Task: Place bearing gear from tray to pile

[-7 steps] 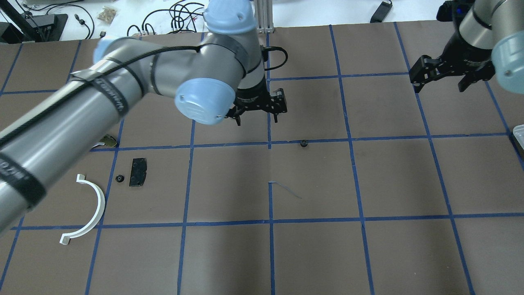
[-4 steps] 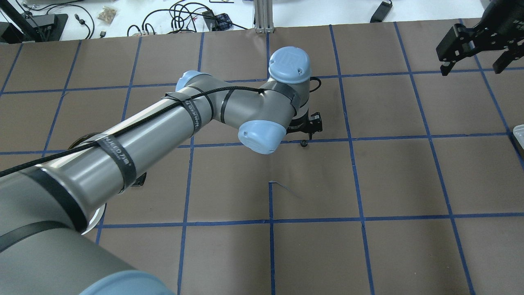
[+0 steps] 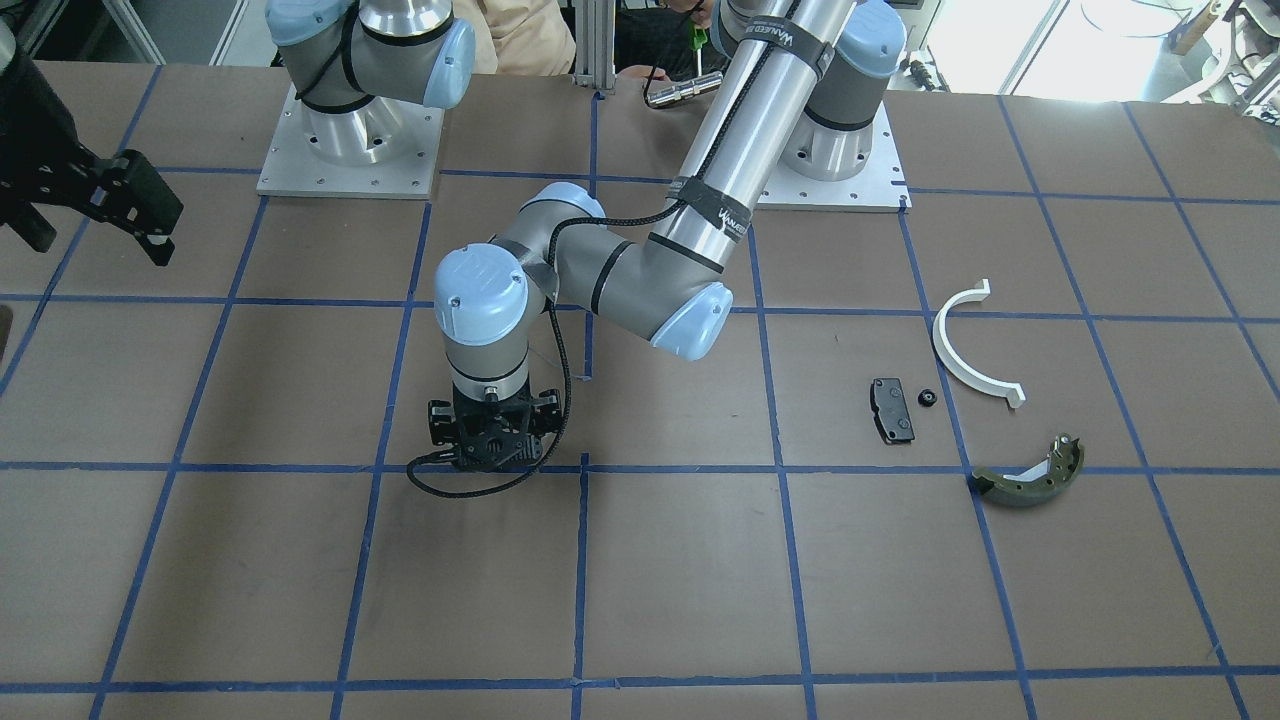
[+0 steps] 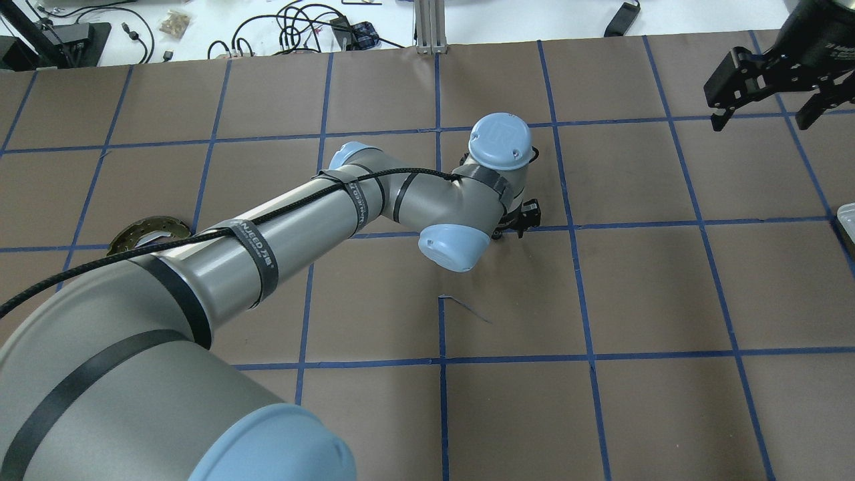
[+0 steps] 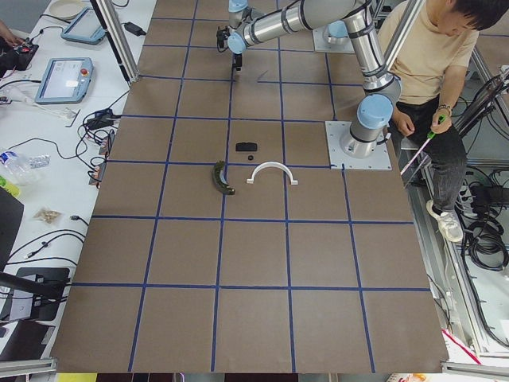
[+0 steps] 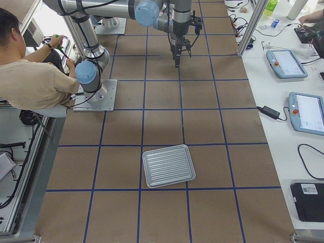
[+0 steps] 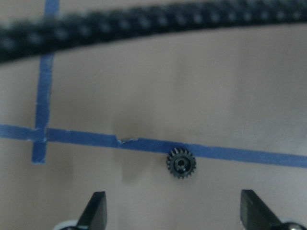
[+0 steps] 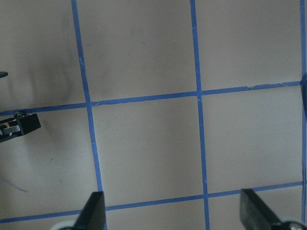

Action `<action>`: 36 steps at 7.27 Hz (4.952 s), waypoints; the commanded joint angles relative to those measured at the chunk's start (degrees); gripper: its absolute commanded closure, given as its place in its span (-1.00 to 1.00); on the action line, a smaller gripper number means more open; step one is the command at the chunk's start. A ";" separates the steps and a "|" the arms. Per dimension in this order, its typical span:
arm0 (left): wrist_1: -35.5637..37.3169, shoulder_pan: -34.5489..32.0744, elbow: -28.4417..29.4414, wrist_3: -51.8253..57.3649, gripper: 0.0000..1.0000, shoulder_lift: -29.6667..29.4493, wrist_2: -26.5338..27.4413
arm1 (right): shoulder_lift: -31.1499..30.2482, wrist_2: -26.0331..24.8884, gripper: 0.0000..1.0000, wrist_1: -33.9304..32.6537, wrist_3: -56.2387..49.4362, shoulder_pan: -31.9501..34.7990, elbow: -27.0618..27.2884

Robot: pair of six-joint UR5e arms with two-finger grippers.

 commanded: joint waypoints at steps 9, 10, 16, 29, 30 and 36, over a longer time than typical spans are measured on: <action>-3.12 1.22 0.68 2.35 0.64 3.23 2.02 | -0.27 -0.10 -1.00 -1.06 4.06 3.69 1.59; -9.24 3.92 0.24 4.37 0.68 5.77 2.03 | -0.53 -0.10 -1.00 -0.97 4.59 3.77 1.68; -32.34 25.62 -10.45 37.82 0.79 27.48 6.40 | -0.80 -0.09 -1.00 -1.67 14.42 9.12 3.00; 4.06 57.13 -43.72 72.32 -1.00 33.03 2.99 | -0.45 -0.18 -1.00 -4.13 20.59 13.97 4.58; 1.97 56.25 -41.19 71.98 -1.00 33.65 2.99 | -0.45 -0.18 -1.00 -4.13 20.59 13.97 4.58; -34.76 35.10 -5.07 42.34 -1.00 35.06 2.73 | -0.53 -0.27 -1.00 -4.05 20.33 13.97 4.67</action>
